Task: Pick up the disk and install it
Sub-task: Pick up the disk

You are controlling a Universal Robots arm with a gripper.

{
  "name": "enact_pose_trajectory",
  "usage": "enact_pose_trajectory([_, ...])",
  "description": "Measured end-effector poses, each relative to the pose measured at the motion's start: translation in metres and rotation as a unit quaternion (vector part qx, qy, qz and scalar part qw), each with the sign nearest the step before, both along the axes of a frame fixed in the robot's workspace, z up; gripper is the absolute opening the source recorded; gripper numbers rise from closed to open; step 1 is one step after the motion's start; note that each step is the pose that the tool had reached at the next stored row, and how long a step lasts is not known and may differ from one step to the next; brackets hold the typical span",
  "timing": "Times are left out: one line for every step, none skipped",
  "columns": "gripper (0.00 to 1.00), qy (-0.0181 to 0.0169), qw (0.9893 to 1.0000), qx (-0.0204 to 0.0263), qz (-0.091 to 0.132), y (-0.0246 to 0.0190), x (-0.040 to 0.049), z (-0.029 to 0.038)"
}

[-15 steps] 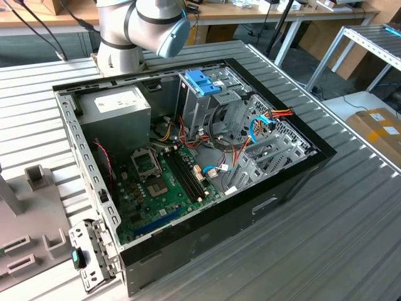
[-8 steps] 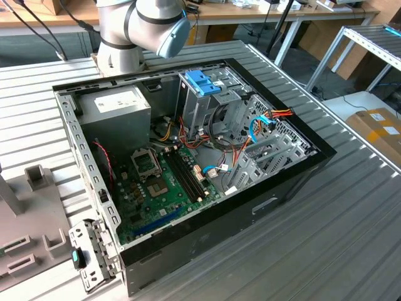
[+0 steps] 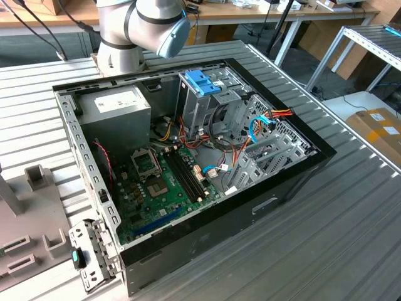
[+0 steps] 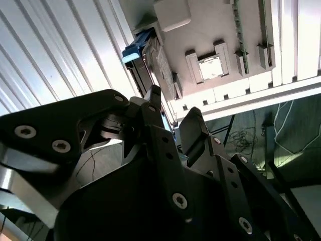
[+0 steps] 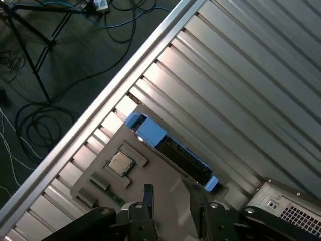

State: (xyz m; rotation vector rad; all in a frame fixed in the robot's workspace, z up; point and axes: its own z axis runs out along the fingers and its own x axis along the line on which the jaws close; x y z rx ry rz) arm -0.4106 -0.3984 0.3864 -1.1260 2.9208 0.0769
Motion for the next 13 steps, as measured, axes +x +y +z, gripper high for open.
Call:
enact_pose_trajectory([0.42, 0.0000, 1.0000, 0.0000, 0.009, 0.0000, 0.0000, -0.0001])
enact_pose_trajectory([0.42, 0.0000, 0.9998, 0.0000, 0.017, 0.0000, 0.0000, -0.0002])
enact_pose_trajectory([0.42, 0.0000, 0.9994, 0.0000, 0.034, 0.0000, 0.0000, -0.0005])
enact_pose_trajectory([0.42, 0.0000, 0.9991, 0.0000, 0.042, 0.0000, 0.0000, -0.0006])
enact_pose_trajectory([0.42, 0.0000, 0.9987, 0.0000, 0.051, 0.0000, 0.0000, -0.0007])
enact_pose_trajectory([0.42, 0.0001, 0.9976, 0.0000, 0.069, 0.0000, 0.0000, -0.0009])
enact_pose_trajectory([0.42, 0.0000, 0.9969, 0.0000, 0.078, 0.0000, 0.0000, -0.0011])
enact_pose_trajectory([0.42, 0.0000, 0.9962, 0.0000, 0.088, 0.0000, 0.0000, -0.0012])
enact_pose_trajectory([0.42, 0.0000, 0.9953, 0.0000, 0.097, 0.0000, 0.0000, -0.0014])
enact_pose_trajectory([0.42, 0.0001, 0.9944, 0.0000, 0.106, 0.0000, 0.0000, -0.0015])
enact_pose_trajectory([0.42, 0.0000, 0.9927, 0.0000, 0.120, 0.0000, 0.0000, -0.0017])
enact_pose_trajectory([0.42, 0.0001, 0.9905, 0.0000, 0.137, 0.0000, 0.0000, -0.0020])
enact_pose_trajectory([0.42, 0.0001, 0.9876, 0.0000, 0.157, 0.0000, 0.0000, -0.0024])
